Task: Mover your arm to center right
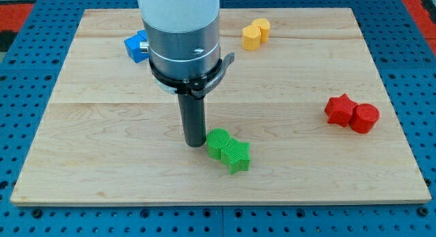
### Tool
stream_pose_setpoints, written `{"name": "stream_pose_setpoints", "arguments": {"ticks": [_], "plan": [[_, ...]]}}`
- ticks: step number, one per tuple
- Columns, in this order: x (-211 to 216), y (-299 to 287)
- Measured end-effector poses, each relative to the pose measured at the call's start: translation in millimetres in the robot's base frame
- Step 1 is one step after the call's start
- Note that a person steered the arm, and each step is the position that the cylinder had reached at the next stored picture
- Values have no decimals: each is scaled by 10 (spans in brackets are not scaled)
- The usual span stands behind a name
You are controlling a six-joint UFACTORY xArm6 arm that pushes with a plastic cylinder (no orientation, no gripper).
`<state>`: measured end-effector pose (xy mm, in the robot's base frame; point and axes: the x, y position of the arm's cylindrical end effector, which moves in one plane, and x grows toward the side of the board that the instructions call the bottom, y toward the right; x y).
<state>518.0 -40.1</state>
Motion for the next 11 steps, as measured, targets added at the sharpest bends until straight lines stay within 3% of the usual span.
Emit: {"name": "stream_pose_setpoints", "arguments": {"ticks": [7,8,11], "plan": [[-1428,199],[-1621,479],[-1678,2360]]}}
